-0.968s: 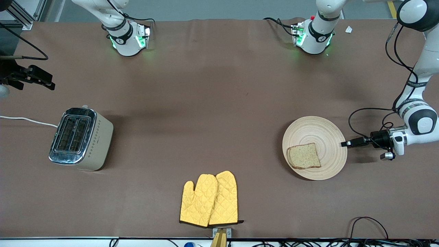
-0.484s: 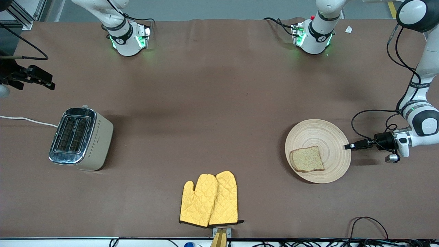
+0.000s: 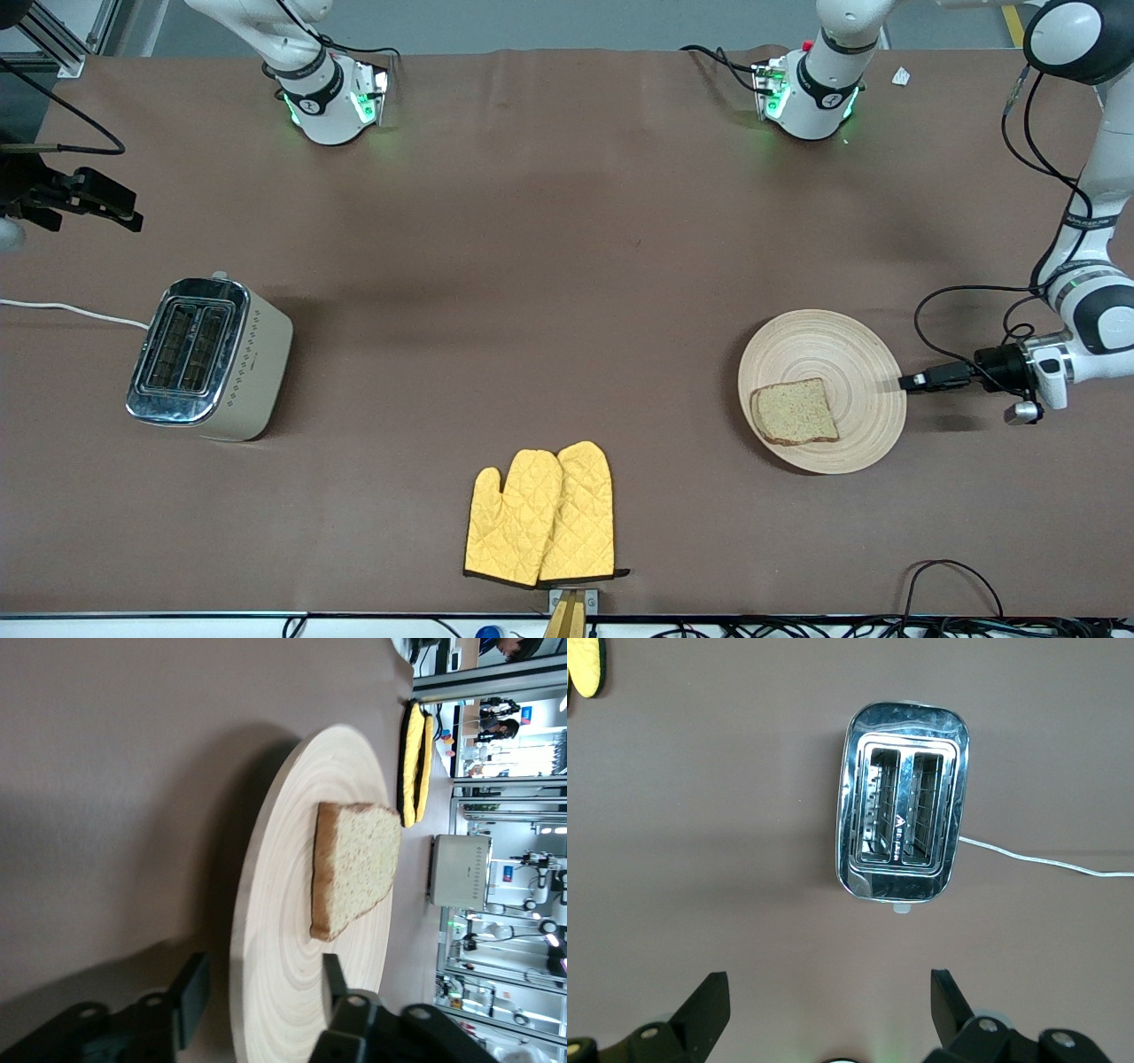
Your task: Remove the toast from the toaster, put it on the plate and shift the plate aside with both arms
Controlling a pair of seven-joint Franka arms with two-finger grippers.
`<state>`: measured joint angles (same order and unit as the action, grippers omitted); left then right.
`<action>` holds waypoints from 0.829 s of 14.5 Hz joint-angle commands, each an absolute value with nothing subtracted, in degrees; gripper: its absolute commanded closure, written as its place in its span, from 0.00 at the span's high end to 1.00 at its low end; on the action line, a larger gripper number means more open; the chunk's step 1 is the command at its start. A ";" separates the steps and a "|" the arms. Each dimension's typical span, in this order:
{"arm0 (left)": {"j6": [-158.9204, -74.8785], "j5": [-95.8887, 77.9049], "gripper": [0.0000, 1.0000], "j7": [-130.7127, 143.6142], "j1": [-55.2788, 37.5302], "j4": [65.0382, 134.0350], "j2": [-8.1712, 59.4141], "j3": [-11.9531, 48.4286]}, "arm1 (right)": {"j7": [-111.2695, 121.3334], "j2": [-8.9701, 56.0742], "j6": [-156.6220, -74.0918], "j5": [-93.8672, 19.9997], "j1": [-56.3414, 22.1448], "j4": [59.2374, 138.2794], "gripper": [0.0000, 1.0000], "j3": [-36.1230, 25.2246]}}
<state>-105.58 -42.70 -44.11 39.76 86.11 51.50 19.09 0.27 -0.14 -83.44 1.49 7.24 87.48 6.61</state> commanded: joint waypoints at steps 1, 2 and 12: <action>-104.15 -38.08 1.00 -38.87 39.82 85.69 44.94 19.77 | -0.26 -0.09 -82.88 1.41 8.09 87.19 1.00 7.29; -103.98 -35.88 1.00 -36.76 39.73 85.78 42.30 19.95 | -0.26 -0.09 -82.79 1.41 8.09 87.19 1.00 7.29; -95.46 -13.30 1.00 -14.17 39.11 85.61 17.60 27.67 | -0.26 -0.09 -82.35 1.41 8.35 87.19 1.00 7.29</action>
